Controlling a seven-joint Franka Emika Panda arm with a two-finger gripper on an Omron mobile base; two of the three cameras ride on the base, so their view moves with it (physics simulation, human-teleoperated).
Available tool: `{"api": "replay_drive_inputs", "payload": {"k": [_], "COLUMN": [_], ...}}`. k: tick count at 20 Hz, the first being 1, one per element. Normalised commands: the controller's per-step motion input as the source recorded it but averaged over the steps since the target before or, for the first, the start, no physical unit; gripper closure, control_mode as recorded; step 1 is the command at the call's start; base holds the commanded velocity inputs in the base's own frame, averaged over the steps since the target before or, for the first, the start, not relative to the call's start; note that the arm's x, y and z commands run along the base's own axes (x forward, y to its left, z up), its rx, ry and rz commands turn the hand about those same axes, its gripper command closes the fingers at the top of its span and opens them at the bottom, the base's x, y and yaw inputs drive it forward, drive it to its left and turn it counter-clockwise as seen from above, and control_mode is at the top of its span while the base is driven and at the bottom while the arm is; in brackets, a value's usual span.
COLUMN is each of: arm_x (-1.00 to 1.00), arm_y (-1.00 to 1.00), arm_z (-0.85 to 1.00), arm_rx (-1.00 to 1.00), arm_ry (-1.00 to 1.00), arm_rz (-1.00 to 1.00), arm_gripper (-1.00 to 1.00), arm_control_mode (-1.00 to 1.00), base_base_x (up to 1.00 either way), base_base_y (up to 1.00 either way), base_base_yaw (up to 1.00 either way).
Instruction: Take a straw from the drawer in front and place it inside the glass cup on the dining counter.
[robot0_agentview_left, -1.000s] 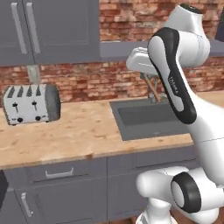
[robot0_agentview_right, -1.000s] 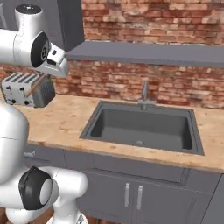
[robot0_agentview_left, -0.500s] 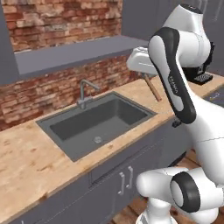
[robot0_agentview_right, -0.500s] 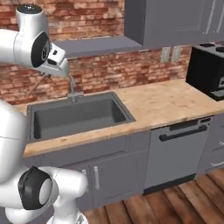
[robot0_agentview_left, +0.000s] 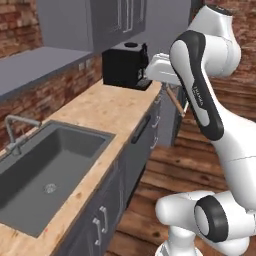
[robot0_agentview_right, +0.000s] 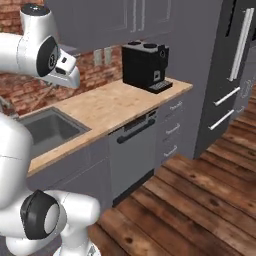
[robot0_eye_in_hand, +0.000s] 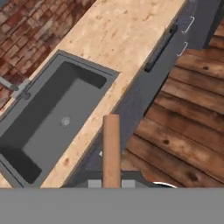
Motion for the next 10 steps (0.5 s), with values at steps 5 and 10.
{"api": "replay_drive_inputs", "payload": {"k": [5, 10], "arm_x": [0.00, 0.00], "arm_y": [0.00, 0.00], "arm_z": [0.00, 0.00], "arm_rx": [0.00, 0.00], "arm_ry": [0.00, 0.00], "arm_rz": [0.00, 0.00], "arm_gripper": [1.00, 1.00], "arm_control_mode": [1.00, 1.00], "base_base_x": [-0.03, -0.01], "base_base_y": [-0.22, -0.19], "base_base_yaw": [-0.71, -0.69]}}
